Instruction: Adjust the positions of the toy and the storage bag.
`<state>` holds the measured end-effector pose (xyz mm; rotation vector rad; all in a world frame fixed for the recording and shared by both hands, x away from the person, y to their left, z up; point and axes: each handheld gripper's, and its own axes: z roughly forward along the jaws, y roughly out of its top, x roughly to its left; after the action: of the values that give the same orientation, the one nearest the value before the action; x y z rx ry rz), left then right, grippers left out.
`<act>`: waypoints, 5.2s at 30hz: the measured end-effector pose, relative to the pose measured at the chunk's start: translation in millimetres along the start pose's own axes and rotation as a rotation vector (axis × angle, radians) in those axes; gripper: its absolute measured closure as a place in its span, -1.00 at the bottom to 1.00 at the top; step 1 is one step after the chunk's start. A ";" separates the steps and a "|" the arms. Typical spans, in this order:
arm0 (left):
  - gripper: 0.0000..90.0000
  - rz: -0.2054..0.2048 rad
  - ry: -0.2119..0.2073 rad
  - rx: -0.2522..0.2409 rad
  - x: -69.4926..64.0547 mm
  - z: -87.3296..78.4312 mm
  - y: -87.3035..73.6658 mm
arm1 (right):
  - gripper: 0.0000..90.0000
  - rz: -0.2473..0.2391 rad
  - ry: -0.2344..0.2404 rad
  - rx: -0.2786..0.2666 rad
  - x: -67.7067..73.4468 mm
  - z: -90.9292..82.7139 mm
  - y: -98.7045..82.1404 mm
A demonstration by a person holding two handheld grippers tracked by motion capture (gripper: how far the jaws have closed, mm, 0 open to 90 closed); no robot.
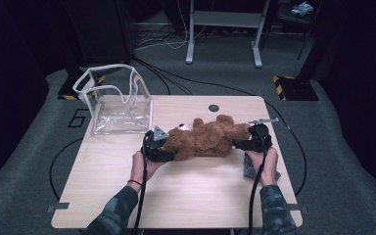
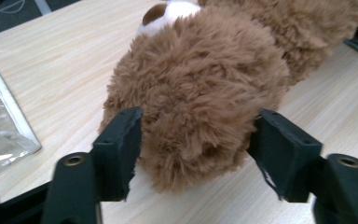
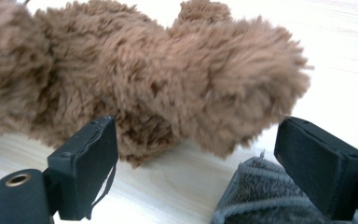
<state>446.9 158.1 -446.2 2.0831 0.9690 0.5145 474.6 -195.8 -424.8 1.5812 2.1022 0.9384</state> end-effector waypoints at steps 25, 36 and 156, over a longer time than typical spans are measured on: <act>0.76 0.096 0.084 0.022 -0.5 16.7 7.1 | 0.65 0.058 0.017 0.002 -2.6 16.6 -1.4; 0.80 0.132 0.152 -0.014 9.0 19.9 34.1 | 0.71 0.018 -0.016 -0.102 5.6 -9.5 -7.1; 0.69 0.105 -0.131 -0.004 -24.5 26.3 -12.4 | 0.29 0.027 0.139 0.200 13.5 55.9 -13.3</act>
<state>442.0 131.8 -473.3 2.1436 0.7863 0.4265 495.9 -168.6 -472.7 1.6876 2.3391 0.8947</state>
